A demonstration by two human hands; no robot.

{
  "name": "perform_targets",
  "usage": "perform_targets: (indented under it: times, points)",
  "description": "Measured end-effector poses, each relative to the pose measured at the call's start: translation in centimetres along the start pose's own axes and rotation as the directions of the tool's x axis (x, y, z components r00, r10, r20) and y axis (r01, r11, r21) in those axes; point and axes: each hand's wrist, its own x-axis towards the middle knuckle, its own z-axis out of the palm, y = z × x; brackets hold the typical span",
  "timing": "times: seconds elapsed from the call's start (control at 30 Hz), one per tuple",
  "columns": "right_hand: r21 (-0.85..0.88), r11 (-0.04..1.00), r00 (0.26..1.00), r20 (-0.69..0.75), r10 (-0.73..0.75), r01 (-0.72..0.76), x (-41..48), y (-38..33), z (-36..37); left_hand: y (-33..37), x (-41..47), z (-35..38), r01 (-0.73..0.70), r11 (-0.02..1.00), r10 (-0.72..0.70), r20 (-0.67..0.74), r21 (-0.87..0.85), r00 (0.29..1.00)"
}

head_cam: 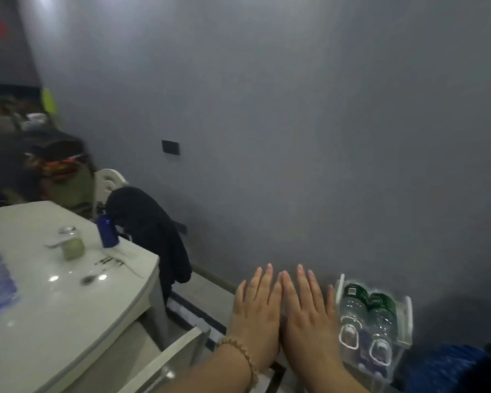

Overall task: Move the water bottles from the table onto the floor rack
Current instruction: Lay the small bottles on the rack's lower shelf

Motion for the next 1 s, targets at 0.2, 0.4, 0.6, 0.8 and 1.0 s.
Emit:
perform_targets:
  times: [0.2, 0.4, 0.6, 0.8, 1.0]
  points:
    - [-0.017, 0.982, 0.981, 0.040, -0.190, 0.191, -2.1, -14.3, -1.6, -11.2, -9.3, -4.7, 0.108, 0.991, -0.103, -0.062, 0.081, 0.993]
    - [0.110, 0.958, 0.958, 0.080, -0.274, 0.265, -7.6, -36.1, -0.4, -27.9, -24.5, -9.5, 0.283, 0.955, -0.273, -0.115, 0.091, 0.955]
    - [0.239, 0.915, 0.922, 0.138, -0.363, 0.325, -11.8, -55.6, -0.4, -42.3, -37.8, -14.3, 0.426, 0.904, -0.418, -0.128, 0.038, 0.899]
    - [0.288, 0.855, 0.879, 0.077, -0.470, 0.432, -13.1, -66.2, 1.2, -51.5, -43.7, -15.9, 0.507, 0.859, -0.497, -0.121, 0.071, 0.859]
    - [0.224, 0.868, 0.855, 0.186, -0.484, 0.443, -10.2, -71.7, 5.5, -58.0, -44.5, -15.7, 0.533, 0.843, -0.528, -0.077, 0.070, 0.846]
